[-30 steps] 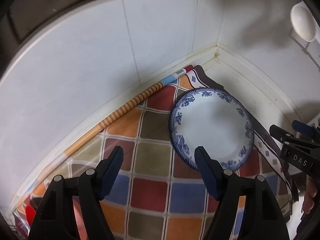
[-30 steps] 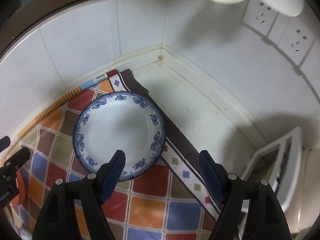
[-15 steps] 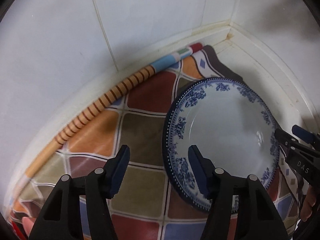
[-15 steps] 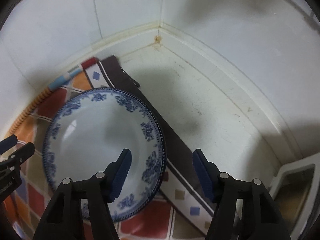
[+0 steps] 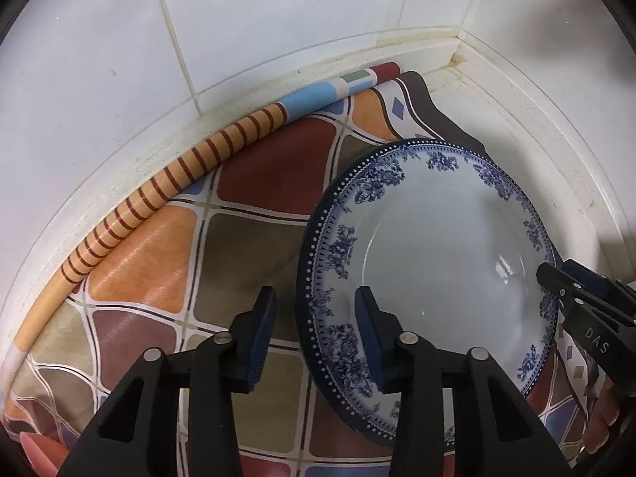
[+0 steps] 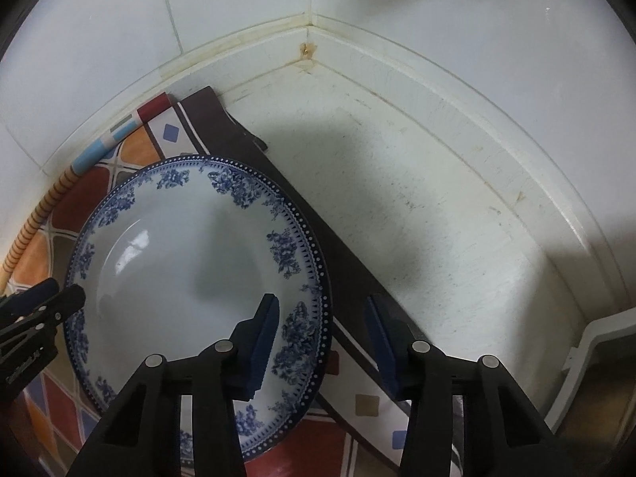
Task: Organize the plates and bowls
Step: 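Close both grippers on the small plate's rim and lift it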
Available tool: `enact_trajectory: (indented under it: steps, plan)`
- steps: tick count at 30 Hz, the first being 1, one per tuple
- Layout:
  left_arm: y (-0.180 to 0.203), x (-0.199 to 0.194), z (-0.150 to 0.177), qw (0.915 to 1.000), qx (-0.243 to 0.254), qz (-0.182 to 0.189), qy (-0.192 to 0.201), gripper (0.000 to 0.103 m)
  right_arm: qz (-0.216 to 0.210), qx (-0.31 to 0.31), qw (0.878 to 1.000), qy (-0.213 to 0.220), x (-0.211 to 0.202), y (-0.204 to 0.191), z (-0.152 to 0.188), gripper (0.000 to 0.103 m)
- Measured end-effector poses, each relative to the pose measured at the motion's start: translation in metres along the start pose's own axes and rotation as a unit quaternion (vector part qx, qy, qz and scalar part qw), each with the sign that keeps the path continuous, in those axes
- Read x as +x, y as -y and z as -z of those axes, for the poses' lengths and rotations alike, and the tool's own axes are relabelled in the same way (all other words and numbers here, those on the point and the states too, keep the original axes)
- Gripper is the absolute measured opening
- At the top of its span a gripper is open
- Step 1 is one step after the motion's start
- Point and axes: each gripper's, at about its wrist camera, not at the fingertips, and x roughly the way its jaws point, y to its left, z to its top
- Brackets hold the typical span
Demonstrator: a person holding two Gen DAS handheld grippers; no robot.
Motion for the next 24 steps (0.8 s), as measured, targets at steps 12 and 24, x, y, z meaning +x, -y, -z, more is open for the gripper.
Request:
enact_trajectory:
  steps: [12,24]
  plan:
    - [0.006,0.01,-0.005,0.9999,-0.006,0.015,0.002,0.033,-0.035,0.008,0.999,-0.014,0.014,-0.002,-0.001,0.038]
    - [0.003,0.001,0.008,0.9998,-0.003,0.011,0.017,0.032,-0.033,0.009,0.999,-0.006,0.011,-0.007,0.004,0.037]
